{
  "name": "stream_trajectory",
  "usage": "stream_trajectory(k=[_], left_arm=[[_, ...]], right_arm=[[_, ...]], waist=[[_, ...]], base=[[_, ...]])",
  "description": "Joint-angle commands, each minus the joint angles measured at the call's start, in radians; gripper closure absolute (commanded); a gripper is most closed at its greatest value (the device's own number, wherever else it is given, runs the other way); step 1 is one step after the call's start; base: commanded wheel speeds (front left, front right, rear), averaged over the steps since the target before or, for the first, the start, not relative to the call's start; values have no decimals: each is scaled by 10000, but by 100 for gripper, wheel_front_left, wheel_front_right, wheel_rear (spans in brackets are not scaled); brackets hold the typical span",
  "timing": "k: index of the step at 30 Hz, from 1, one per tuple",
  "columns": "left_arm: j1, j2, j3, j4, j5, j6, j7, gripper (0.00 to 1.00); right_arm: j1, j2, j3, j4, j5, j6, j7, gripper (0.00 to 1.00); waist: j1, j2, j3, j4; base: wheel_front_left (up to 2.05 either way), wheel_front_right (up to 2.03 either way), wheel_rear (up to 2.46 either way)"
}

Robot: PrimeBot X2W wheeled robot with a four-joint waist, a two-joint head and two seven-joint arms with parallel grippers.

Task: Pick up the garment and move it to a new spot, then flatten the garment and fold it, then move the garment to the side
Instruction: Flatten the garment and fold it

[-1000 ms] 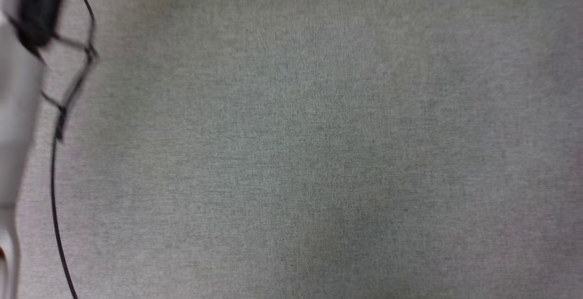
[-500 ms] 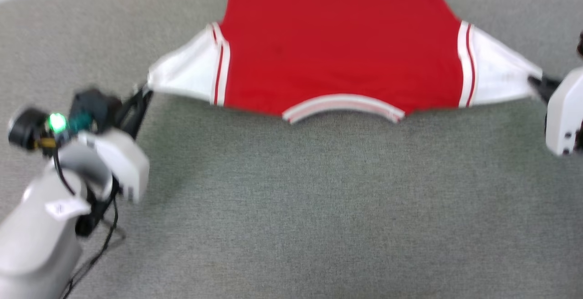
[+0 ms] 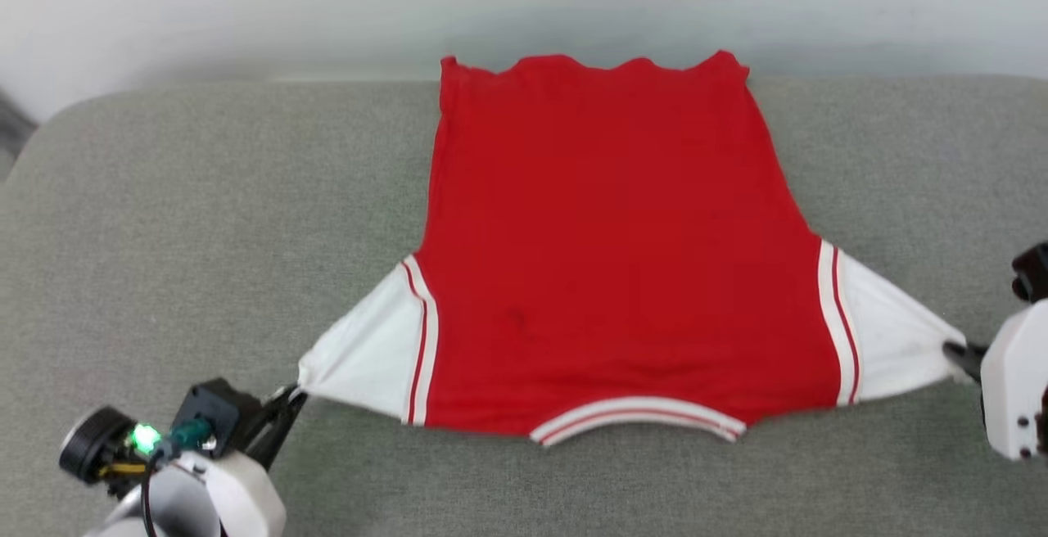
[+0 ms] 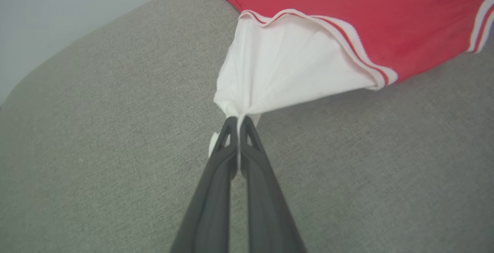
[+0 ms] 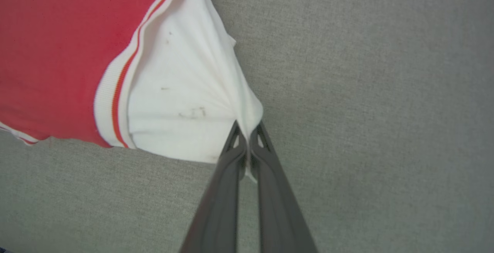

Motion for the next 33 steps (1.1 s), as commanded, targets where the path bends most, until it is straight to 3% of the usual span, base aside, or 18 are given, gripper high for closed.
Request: stream_trajectory(k=[1,7,12,24,27,28,33], left_arm=[[499,217,-10,-181,-125,186,86,100],[1707,653,1,-945,-489,598,248,100],[2571,859,-249,-1375,-758,698,406,100],[2546,415,-610,-1634,-658,570,210,100],[2431,410,-685,-1795,-515,533,252,100],[2395,419,-733,-1892,-447,544,299,100],[2395,122,-842,-2754,-391,882,508,100]], right_arm=[[605,-132,-303,-259,5,-19,283,100],[2494,-37,-1287,-1367,133,-17,1674,100],[3845,113,-2060,-2316,142,-17,2613,100],[4702,797,-2935,-3318,-491,-16,3400,100],[4553,444,-2628,-3675,-611,-13,3421,100],[4501,428,-2574,-3661,-534,-14,3523,0],[3580,620,-2634,-4284,48,-11,3498,0]], waist=[[3,0,-297,9],[3,0,-598,26],[3,0,-672,9],[3,0,-424,3],[3,0,-342,-23],[3,0,-312,-36],[3,0,6,43]], base=[[0,0,0],[0,0,0],[0,0,0],[0,0,0],[0,0,0],[0,0,0],[0,0,0]])
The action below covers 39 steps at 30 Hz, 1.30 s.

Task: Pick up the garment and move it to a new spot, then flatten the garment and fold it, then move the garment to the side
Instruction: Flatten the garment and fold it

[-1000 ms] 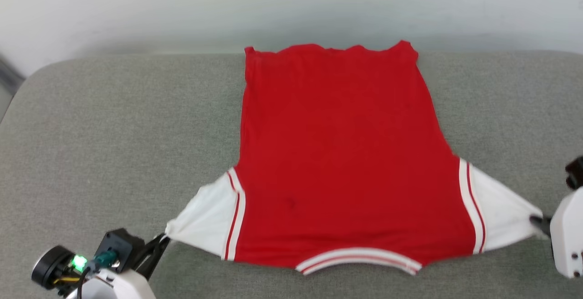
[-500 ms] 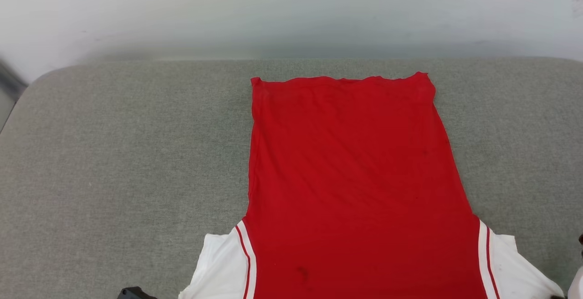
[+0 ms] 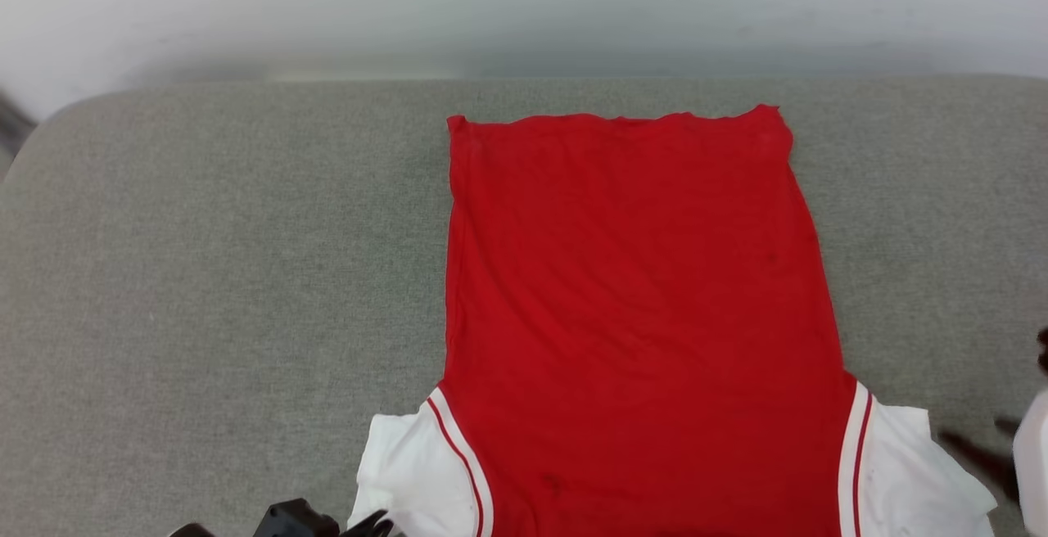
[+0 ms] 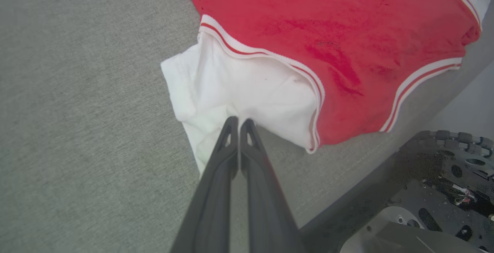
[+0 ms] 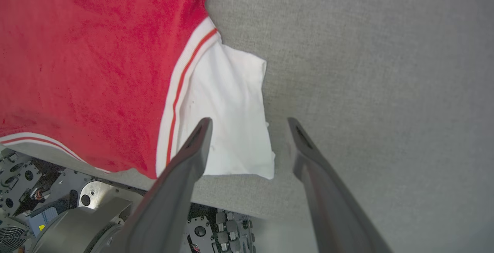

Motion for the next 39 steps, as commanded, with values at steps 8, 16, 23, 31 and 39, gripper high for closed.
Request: stream_trajectory(k=[8,16,23,31,39], left_arm=[[-610,68,48,-1613,525,399,450,100],[-1410,-257,-172,-2692,1044,306,856,100],[-1937,-762,-490,-2844,1337,119,833,100],[-2302,-1173,-711,-2613,1531,-127,539,100],[-2594,-1411,-767,-2383,1608,-246,300,100]], right_arm=[[-3352,381,-473,-331,222,-4,842,0],[-7077,444,-348,1291,-692,-4,2266,0],[-9362,128,-405,2717,-1826,-4,2992,0],[-10753,121,-526,3886,-2828,-4,3729,0],[-10575,307,-566,4447,-3278,-4,4077,0]], waist=[[-1,-1,1651,773],[-1,-1,3452,1873],[-1,-1,4431,2780],[-1,-1,5116,3318],[-1,-1,5501,3655]], base=[[0,0,0],[0,0,0],[0,0,0],[0,0,0],[0,0,0]])
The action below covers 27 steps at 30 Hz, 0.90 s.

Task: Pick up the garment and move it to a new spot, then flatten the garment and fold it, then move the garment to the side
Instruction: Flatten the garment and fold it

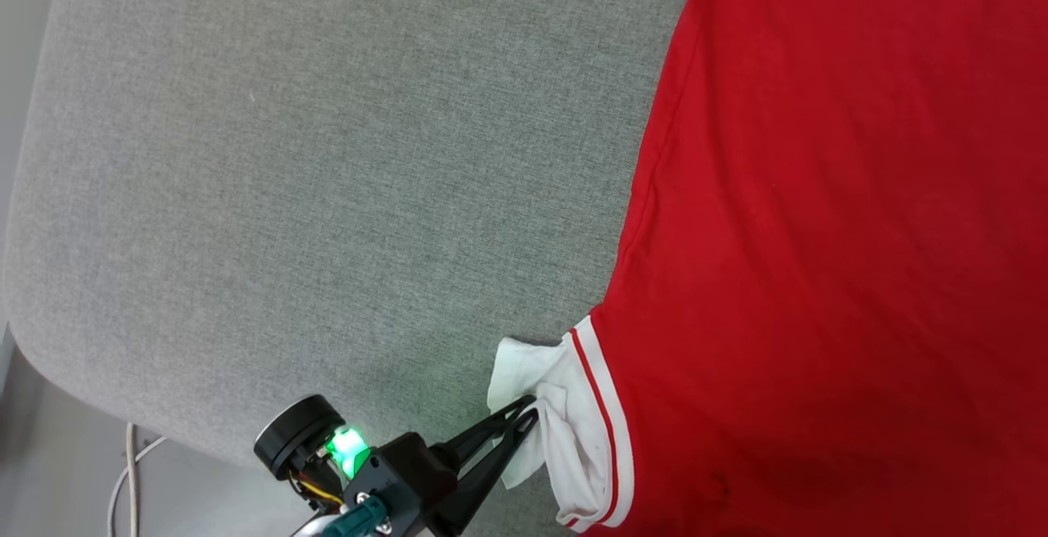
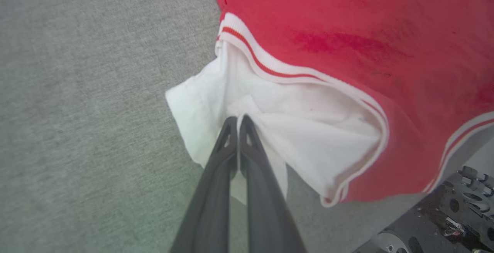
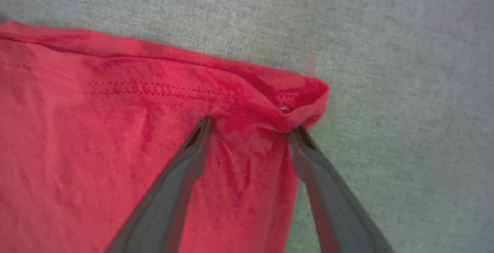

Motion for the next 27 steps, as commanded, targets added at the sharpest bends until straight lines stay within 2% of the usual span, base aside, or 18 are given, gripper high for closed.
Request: stream_trajectory(k=[1,2,3,4,5,16,23,24,27], left_arm=[[-173,-53,16,48,71,-9,-77,100],[-171,-70,14,73,73,-9,-100,100],[-187,-85,12,101,72,-8,-106,100],[-203,-93,14,123,71,-5,-125,100],[-213,-101,20,145,58,3,-138,100],[-290,42,171,306,12,110,-203,100],[-9,143,401,512,-255,383,-209,100],[171,194,467,628,-400,494,-262,100],[345,233,588,750,-556,600,-333,100]], right_arm=[[436,164,159,308,18,-4,121,0],[572,182,202,347,53,-2,147,0],[703,192,224,416,98,-4,236,25],[809,190,261,437,140,-2,314,67],[898,169,269,441,153,-2,363,100],[1765,-95,37,512,162,-4,208,100],[3421,-59,505,249,870,-4,-286,100],[4127,60,447,100,1257,-4,-406,100],[5006,-4,536,-259,1632,-4,-556,100]], waist=[[-1,0,97,99],[-1,0,117,114],[-1,0,131,124],[-1,0,139,126],[-1,0,135,120],[-1,0,-746,-406],[-1,0,-2053,-1385],[-1,0,-2606,-1815],[-1,0,-3075,-2181]], base=[[0,0,0],[0,0,0],[0,0,0],[0,0,0],[0,0,0],[0,0,0],[0,0,0],[0,0,0],[0,0,0]])
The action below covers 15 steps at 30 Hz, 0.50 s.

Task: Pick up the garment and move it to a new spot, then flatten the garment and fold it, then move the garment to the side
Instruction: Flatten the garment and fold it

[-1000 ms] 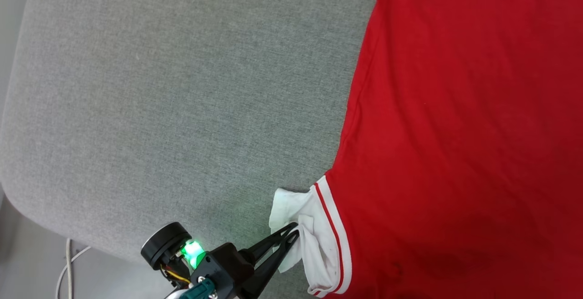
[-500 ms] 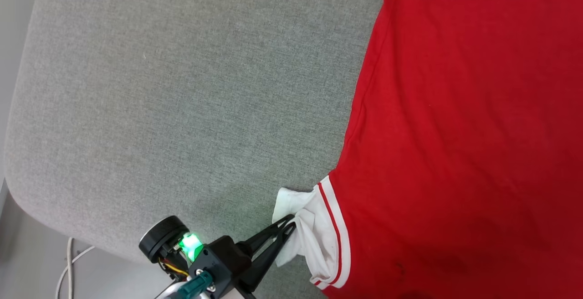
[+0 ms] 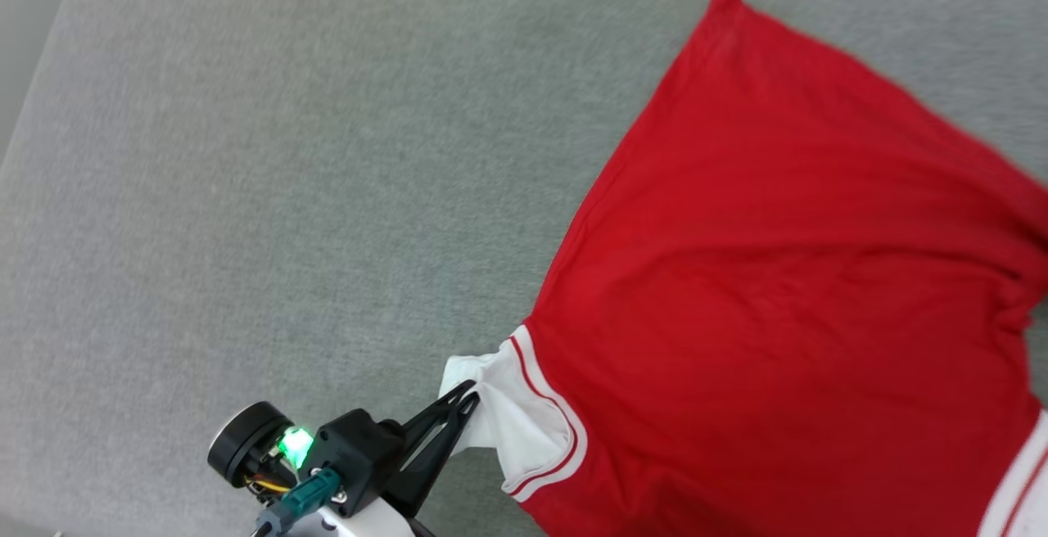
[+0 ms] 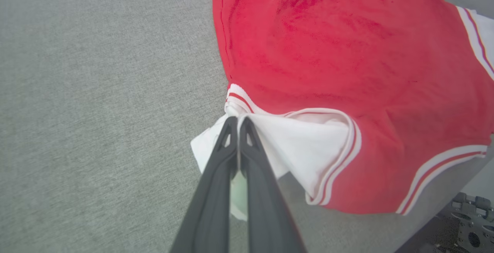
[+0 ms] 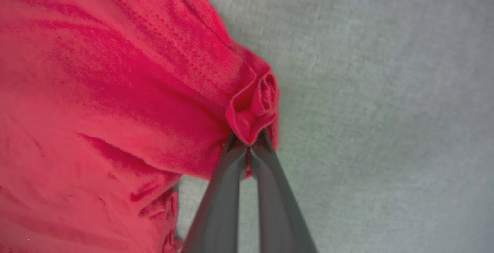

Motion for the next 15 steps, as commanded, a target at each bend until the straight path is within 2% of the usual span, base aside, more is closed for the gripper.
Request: stream_trajectory(k=[1,4,15], left_arm=[[101,7,66,58,-76,72,-55,100],[356,141,185,246,-272,154,-161,100],[1041,264,418,778,-758,390,-573,100]], right_arm=[[583,25,91,11,97,-4,15,100],[1843,82,125,-656,645,-4,-106,100],[4611,310,191,-1975,1409,-4,-558,100]], waist=[[1,0,-706,-654],[1,0,-1317,-1133],[1,0,-2441,-2046]], base=[[0,0,0],[0,0,0],[0,0,0]])
